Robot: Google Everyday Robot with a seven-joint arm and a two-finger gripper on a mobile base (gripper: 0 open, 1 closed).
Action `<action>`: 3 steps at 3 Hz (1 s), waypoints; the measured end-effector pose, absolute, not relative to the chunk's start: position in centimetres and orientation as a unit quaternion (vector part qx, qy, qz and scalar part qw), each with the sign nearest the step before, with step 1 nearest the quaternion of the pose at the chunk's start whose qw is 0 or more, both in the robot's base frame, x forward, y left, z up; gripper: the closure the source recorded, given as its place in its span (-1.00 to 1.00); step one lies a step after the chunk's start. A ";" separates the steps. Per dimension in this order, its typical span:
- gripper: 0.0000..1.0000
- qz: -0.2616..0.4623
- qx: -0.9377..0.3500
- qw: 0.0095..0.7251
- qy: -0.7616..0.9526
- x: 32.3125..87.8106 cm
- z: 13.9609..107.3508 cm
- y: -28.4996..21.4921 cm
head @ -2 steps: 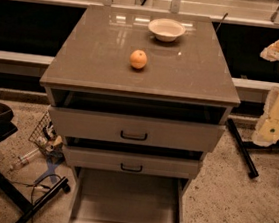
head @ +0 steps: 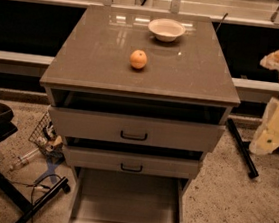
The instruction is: Close bottom drawer
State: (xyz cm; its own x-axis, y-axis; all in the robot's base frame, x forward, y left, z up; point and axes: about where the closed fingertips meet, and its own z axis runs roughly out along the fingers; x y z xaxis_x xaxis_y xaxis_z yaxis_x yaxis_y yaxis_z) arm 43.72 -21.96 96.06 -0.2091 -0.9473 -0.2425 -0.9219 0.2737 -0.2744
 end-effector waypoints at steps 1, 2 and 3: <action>-1.00 -0.017 -0.605 0.204 0.769 42.7 90.5 -22.8; -0.67 0.009 -0.609 0.223 0.761 41.5 83.0 -23.7; -0.30 0.017 -0.609 0.242 0.755 42.0 75.6 -24.5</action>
Offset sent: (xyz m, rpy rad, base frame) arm -0.0024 -0.0354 -0.2254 0.2020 -0.1617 0.0511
